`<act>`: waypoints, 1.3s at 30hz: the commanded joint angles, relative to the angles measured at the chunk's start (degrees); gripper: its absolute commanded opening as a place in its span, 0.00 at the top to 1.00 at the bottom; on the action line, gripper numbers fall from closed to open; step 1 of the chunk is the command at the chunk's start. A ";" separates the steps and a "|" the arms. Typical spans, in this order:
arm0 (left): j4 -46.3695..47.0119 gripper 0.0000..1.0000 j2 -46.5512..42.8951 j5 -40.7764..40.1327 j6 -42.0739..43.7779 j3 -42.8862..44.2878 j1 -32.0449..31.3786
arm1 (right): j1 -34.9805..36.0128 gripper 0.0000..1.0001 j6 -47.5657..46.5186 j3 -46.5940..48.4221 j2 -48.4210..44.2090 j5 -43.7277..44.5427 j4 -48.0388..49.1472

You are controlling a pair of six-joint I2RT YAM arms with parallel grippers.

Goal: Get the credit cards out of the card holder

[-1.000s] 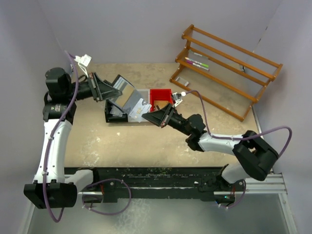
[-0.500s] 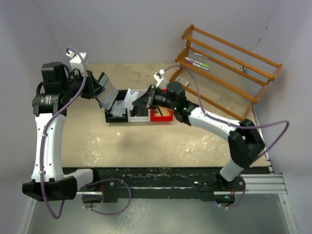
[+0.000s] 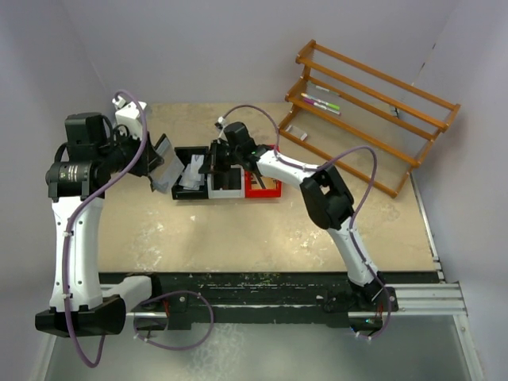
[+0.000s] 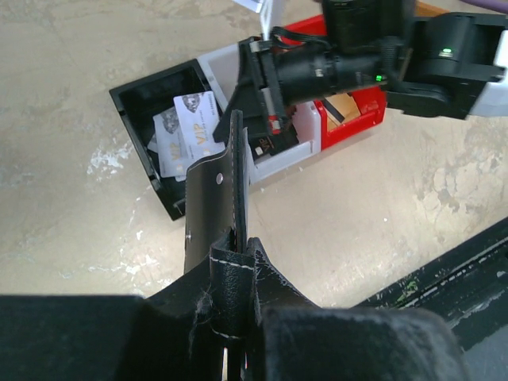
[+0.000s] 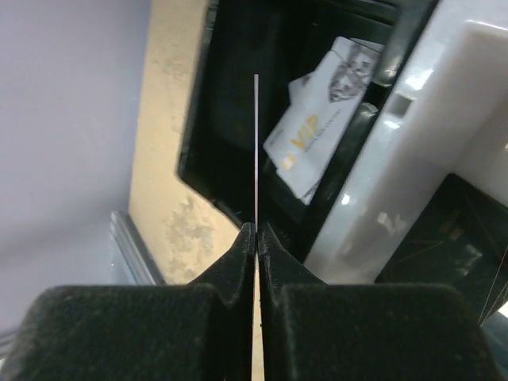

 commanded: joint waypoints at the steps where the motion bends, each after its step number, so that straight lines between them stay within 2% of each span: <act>1: -0.67 0.98 -1.32 3.21 1.69 3.04 0.23 | 0.51 1.00 -1.58 6.89 2.40 -1.21 -2.34; 7: -1.29 0.98 -2.10 4.59 1.46 2.87 0.23 | 0.87 1.00 -0.93 9.00 5.53 -1.93 -2.56; 9: -1.22 0.98 -2.20 5.33 1.13 2.87 0.23 | 0.93 0.89 -0.82 8.49 5.58 -1.58 -2.57; 15: -1.20 0.98 -2.17 7.19 -0.31 3.54 0.23 | 0.80 0.67 -1.71 5.98 3.31 0.04 -3.87; 21: -1.37 0.98 -2.39 9.21 -1.77 4.27 0.23 | 0.17 0.68 -3.84 2.67 -0.36 3.82 -6.38; 27: -1.50 0.98 -2.01 12.96 -3.67 4.10 0.23 | -1.96 0.68 -3.90 -8.03 -7.36 6.60 -2.80; 29: -2.04 0.98 -1.46 17.55 -4.33 3.91 0.23 | -2.43 0.62 -5.04 -11.08 -10.81 5.91 -0.78; 31: -2.90 0.98 -0.65 22.11 -4.87 3.44 0.23 | -2.47 0.52 -7.17 -13.65 -15.57 4.44 1.34; 39: -7.01 0.97 1.21 36.15 -0.66 1.48 0.23 | -2.54 0.16 -19.64 -21.00 -38.05 -9.85 2.07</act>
